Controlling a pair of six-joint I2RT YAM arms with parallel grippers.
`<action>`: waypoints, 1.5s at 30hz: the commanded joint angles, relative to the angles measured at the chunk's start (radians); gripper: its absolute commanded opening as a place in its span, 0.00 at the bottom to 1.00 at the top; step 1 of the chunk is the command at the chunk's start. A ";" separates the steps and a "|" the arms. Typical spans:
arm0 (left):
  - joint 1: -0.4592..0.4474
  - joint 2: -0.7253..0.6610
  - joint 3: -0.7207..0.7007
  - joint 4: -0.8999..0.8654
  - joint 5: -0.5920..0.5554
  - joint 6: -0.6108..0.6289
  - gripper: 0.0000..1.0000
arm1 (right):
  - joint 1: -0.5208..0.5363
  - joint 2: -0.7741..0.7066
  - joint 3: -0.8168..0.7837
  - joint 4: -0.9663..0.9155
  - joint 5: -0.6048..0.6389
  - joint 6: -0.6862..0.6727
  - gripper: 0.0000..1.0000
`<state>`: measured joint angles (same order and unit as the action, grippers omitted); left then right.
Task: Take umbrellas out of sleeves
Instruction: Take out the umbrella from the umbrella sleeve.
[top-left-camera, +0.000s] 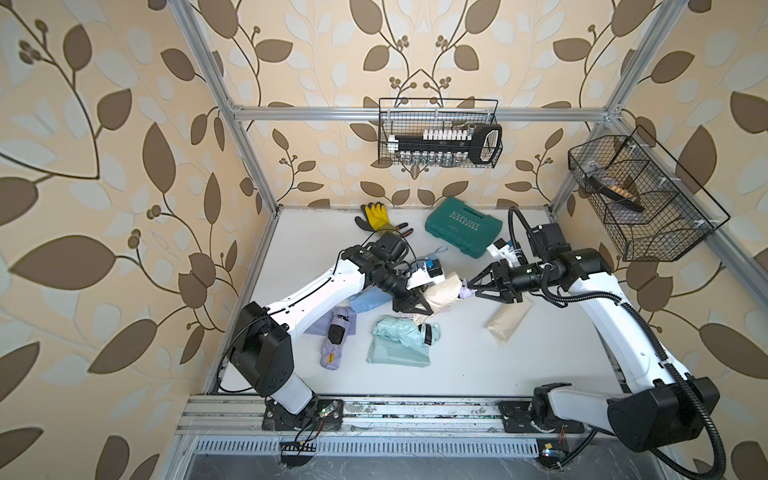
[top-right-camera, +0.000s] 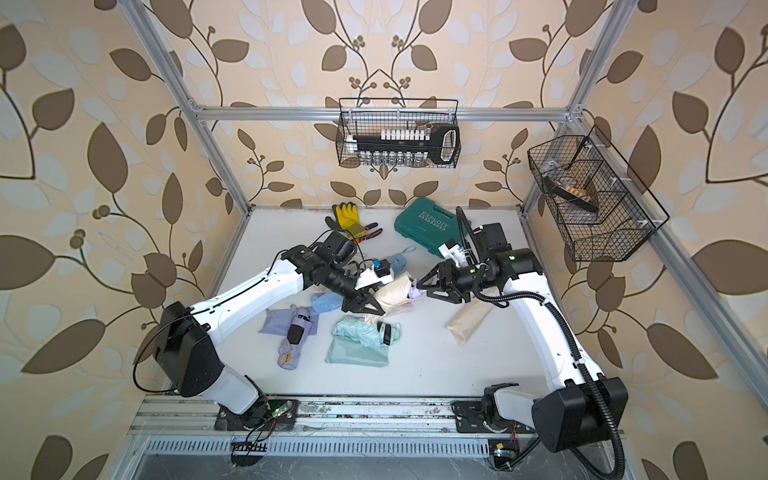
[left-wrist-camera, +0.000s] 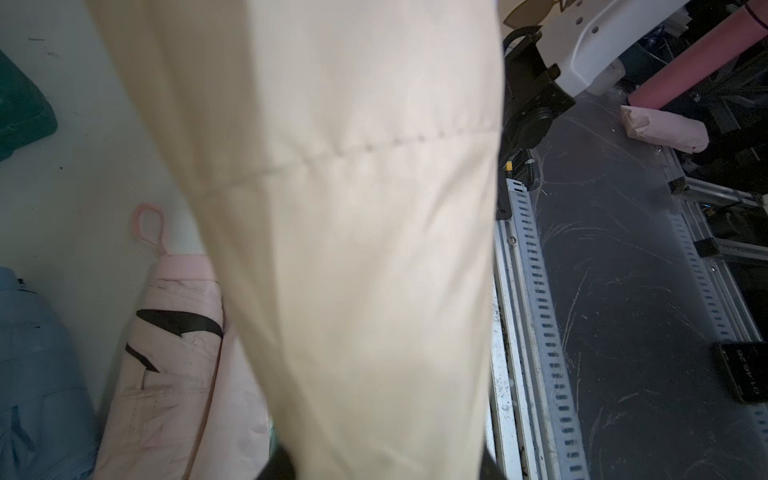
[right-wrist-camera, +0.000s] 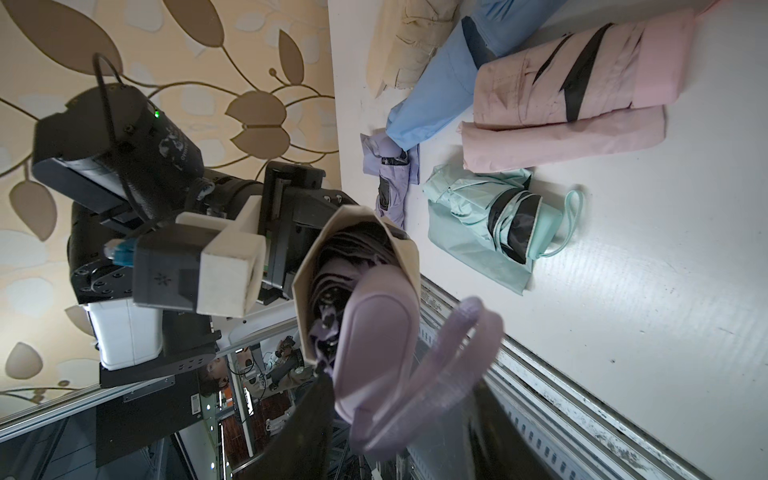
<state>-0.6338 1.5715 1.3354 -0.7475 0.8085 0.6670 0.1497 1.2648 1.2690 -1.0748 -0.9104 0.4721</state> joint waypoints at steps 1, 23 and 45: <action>0.000 -0.057 0.012 0.011 0.081 0.050 0.00 | 0.002 0.013 0.025 0.001 -0.045 0.000 0.47; -0.014 -0.039 0.009 -0.029 -0.014 0.112 0.00 | 0.099 0.056 0.067 -0.090 0.027 -0.085 0.44; -0.052 -0.053 -0.010 -0.038 -0.144 0.138 0.00 | 0.101 0.062 0.066 -0.010 -0.034 -0.009 0.30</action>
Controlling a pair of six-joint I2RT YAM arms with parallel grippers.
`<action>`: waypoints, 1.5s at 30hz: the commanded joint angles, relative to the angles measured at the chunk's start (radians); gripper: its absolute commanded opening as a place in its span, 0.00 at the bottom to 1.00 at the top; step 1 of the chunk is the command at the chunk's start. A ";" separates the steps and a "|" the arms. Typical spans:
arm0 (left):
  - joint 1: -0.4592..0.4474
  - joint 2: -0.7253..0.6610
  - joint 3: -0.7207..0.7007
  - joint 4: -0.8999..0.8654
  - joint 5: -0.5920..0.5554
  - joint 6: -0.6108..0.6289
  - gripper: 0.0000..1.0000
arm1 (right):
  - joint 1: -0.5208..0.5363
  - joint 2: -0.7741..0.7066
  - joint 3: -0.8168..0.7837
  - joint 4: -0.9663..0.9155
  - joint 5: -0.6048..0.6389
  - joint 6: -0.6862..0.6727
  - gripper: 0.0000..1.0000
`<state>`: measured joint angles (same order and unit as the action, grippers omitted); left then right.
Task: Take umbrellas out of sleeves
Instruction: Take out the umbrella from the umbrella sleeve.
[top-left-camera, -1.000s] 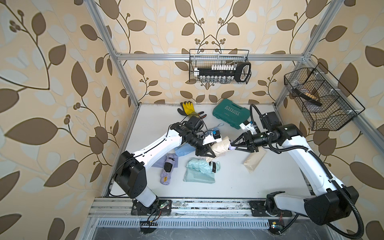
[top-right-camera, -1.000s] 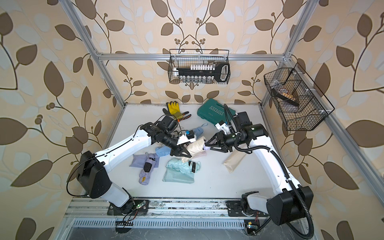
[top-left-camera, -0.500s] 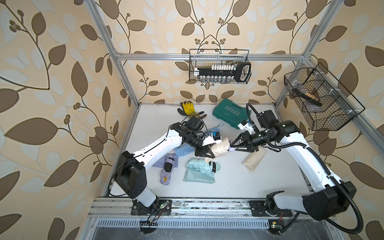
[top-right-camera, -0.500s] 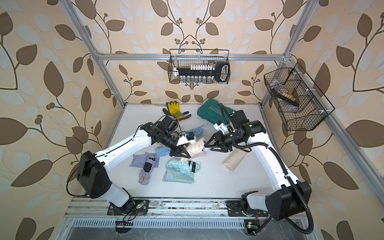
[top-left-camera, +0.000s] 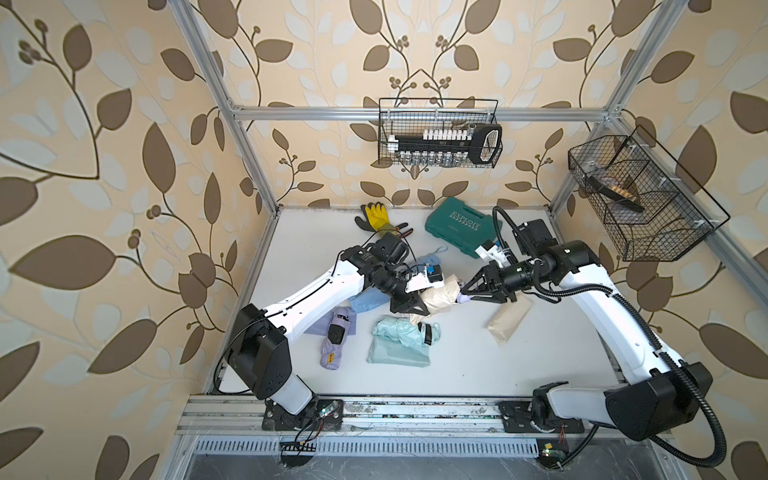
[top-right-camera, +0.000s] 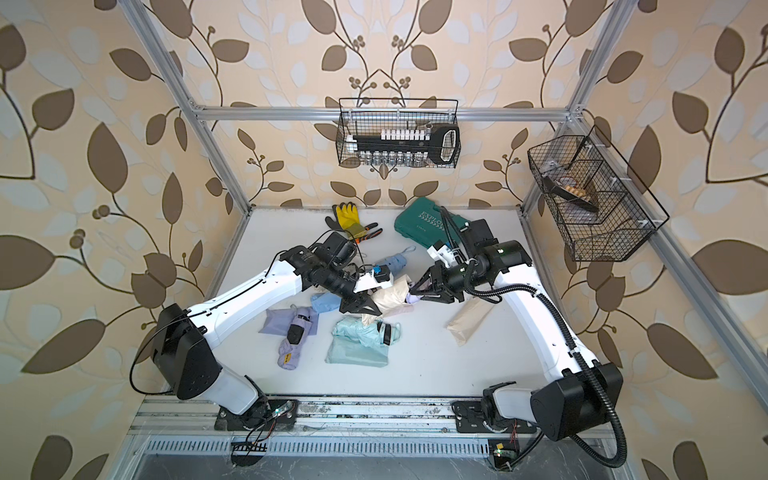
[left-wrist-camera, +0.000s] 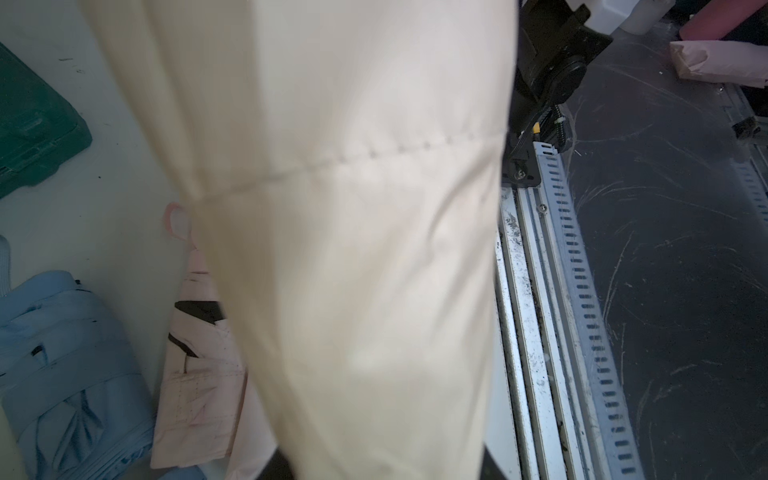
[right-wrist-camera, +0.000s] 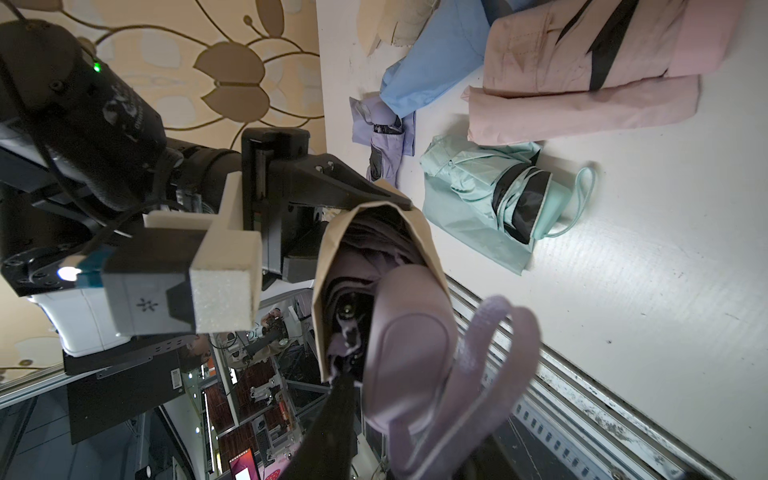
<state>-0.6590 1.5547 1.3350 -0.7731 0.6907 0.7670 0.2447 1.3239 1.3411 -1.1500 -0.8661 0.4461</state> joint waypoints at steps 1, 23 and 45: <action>-0.029 -0.037 -0.011 -0.011 -0.028 0.038 0.00 | 0.007 0.004 -0.012 0.075 -0.089 0.026 0.30; -0.041 -0.034 -0.003 -0.005 0.007 0.027 0.00 | 0.094 0.023 -0.095 0.238 -0.082 0.138 0.36; 0.001 -0.031 -0.037 0.134 -0.041 -0.217 0.99 | 0.007 -0.023 -0.165 0.194 -0.073 0.082 0.08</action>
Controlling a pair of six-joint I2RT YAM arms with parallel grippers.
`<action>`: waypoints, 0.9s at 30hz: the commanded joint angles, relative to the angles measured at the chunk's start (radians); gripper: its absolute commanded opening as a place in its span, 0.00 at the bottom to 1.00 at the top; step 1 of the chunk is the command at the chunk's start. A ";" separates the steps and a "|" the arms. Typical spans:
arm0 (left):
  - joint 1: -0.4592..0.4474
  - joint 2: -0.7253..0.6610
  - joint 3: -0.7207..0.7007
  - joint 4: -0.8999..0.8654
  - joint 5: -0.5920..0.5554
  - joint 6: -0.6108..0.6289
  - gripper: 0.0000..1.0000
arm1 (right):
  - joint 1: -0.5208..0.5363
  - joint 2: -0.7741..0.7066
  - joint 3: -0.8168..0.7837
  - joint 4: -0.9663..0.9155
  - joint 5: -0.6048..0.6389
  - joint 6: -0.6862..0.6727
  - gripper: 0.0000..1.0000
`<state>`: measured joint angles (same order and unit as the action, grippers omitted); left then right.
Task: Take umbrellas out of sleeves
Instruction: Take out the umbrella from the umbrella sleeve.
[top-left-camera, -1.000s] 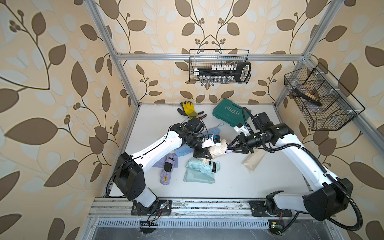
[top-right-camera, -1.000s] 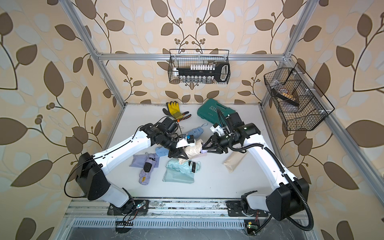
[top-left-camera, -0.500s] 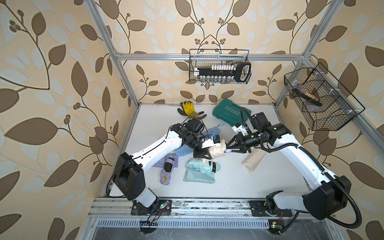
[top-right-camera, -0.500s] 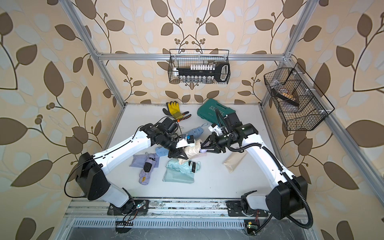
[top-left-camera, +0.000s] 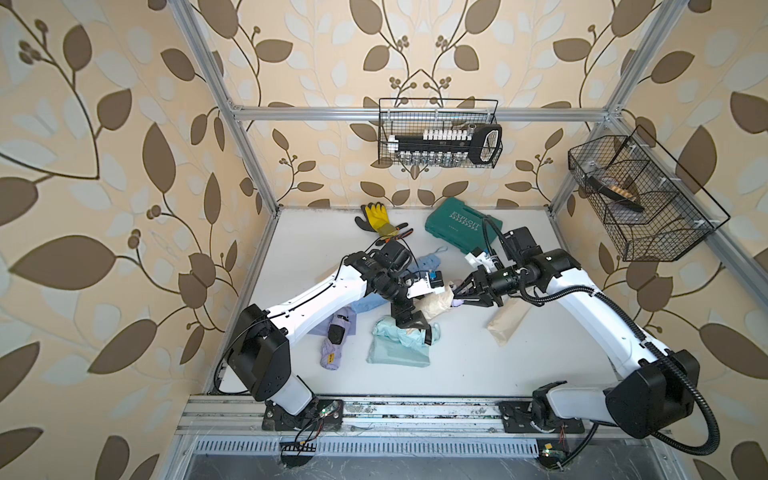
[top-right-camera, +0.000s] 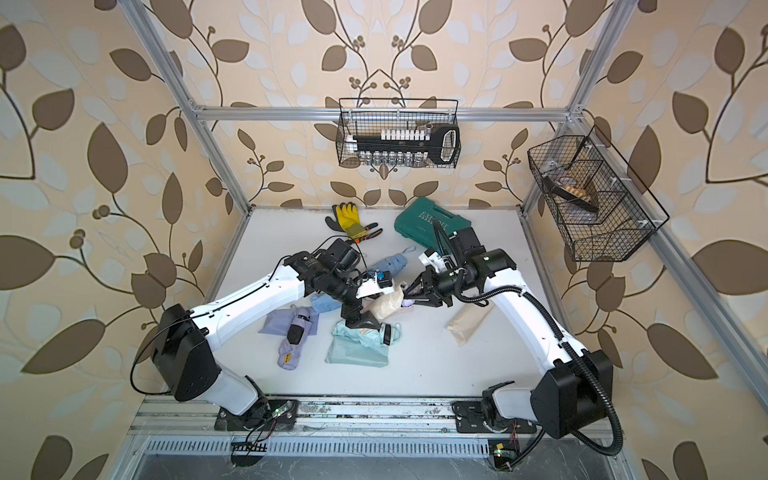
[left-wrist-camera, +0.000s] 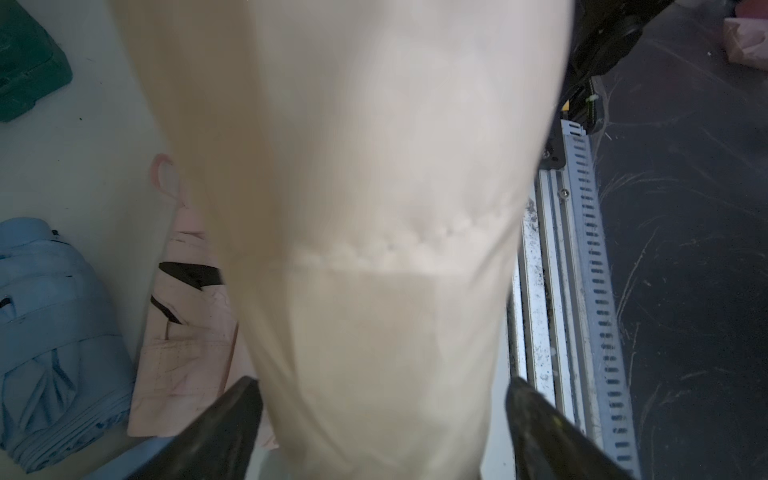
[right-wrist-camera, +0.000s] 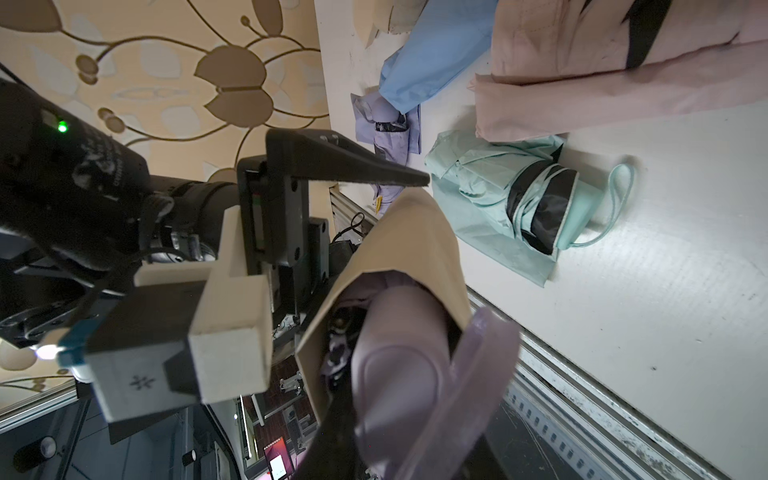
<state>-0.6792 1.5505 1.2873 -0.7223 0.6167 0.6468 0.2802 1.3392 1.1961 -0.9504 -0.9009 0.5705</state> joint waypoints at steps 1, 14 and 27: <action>0.033 -0.028 0.013 0.099 0.033 -0.133 0.99 | -0.043 -0.043 -0.026 -0.009 -0.039 -0.050 0.08; 0.389 0.071 -0.003 0.403 0.384 -1.177 0.99 | -0.245 -0.111 -0.028 -0.040 -0.087 -0.129 0.08; 0.409 0.226 -0.300 1.432 0.594 -2.149 0.97 | -0.263 -0.173 -0.066 0.249 -0.205 0.039 0.08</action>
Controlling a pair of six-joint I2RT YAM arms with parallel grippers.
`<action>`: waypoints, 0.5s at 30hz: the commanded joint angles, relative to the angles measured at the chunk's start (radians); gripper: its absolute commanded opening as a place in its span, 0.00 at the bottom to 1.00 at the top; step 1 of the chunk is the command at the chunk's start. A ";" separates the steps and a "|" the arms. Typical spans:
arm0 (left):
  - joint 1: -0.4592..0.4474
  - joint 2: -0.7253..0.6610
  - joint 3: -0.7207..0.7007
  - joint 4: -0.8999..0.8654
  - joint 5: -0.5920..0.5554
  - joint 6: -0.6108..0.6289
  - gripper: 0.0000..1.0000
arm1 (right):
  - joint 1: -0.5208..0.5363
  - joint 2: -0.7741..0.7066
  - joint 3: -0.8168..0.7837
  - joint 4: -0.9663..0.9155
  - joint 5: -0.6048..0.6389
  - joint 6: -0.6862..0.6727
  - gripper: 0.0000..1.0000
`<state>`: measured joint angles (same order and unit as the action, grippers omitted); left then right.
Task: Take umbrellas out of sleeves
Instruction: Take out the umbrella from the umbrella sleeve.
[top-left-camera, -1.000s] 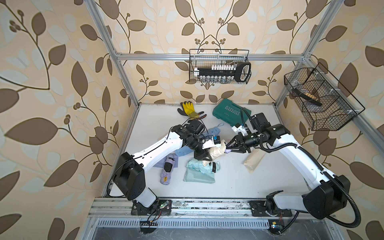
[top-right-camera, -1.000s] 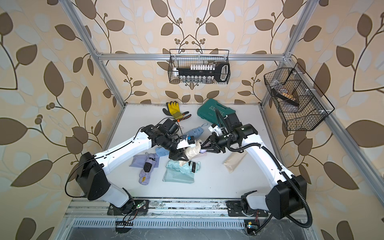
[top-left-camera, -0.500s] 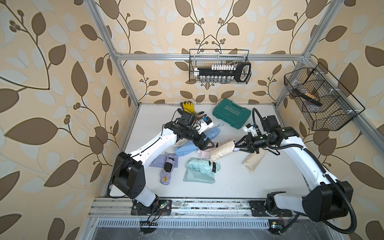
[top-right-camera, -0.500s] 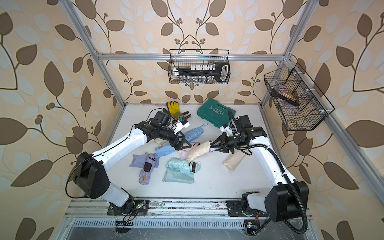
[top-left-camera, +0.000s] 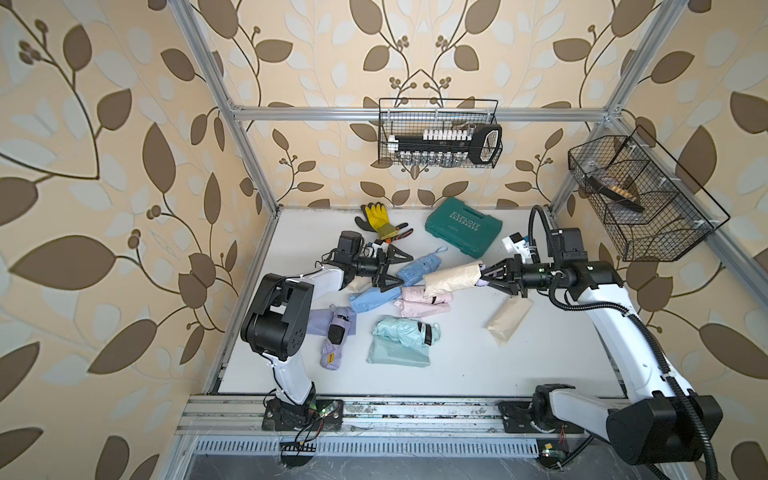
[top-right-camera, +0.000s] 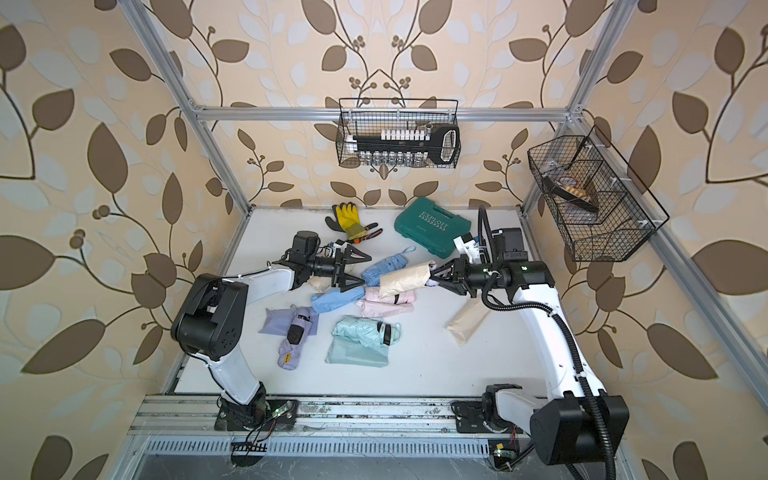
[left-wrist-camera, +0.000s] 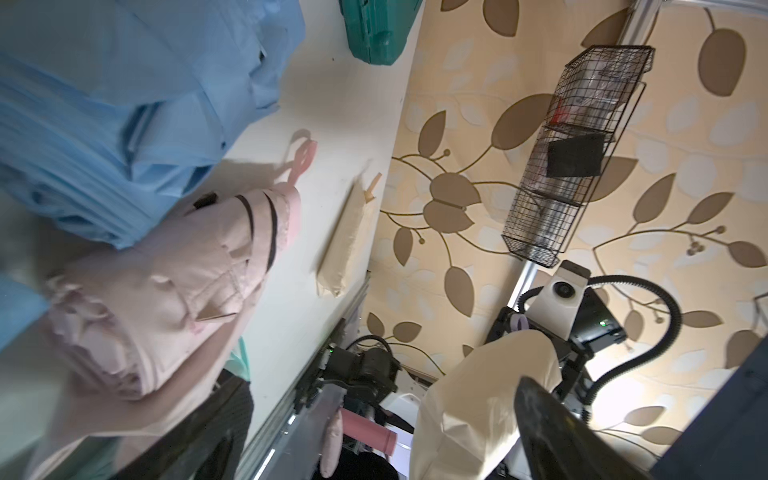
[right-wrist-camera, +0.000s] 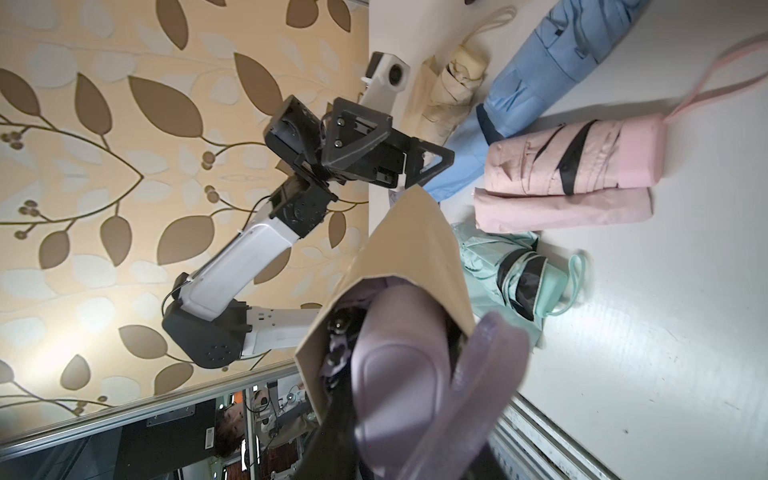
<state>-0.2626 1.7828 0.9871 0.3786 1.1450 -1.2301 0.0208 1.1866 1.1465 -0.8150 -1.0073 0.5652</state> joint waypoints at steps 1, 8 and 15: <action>-0.010 0.002 -0.006 0.392 0.060 -0.320 0.95 | -0.002 -0.022 -0.022 0.132 -0.103 0.056 0.08; -0.050 0.085 0.001 0.758 0.023 -0.609 0.76 | -0.004 -0.008 -0.024 0.175 -0.103 0.085 0.08; -0.081 0.105 0.004 0.789 0.070 -0.664 0.70 | -0.003 0.011 -0.015 0.175 -0.089 0.087 0.08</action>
<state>-0.3298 1.9034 0.9775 1.0653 1.1687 -1.8347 0.0208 1.1912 1.1259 -0.6834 -1.0515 0.6502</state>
